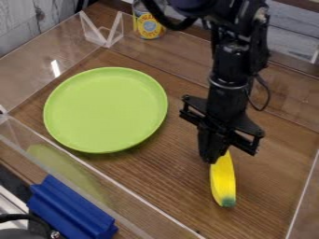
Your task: Remove the banana from inside the green plate and put it on the table
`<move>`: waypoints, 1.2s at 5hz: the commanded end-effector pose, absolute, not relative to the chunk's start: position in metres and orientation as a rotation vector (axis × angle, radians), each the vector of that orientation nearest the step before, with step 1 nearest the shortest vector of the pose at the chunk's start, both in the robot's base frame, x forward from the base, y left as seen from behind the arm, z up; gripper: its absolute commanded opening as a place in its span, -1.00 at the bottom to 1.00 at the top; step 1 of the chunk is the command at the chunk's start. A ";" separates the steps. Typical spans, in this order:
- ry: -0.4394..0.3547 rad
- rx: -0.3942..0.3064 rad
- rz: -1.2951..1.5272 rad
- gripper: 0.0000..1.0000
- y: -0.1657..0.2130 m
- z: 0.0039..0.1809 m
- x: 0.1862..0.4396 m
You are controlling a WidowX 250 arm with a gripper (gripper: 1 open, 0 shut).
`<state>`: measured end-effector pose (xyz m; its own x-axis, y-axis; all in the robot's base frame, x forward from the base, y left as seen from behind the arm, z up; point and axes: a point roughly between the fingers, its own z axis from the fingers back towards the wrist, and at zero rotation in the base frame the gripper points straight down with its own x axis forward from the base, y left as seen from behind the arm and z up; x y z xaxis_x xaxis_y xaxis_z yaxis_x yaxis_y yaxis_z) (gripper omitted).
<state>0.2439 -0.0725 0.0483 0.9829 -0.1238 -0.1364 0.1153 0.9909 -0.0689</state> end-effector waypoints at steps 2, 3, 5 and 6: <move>0.110 -0.055 -0.111 -1.00 -0.065 0.064 0.245; 0.105 -0.068 -0.096 1.00 -0.065 0.068 0.245; 0.068 -0.096 -0.064 1.00 -0.066 0.087 0.248; 0.020 -0.112 -0.045 1.00 -0.064 0.105 0.253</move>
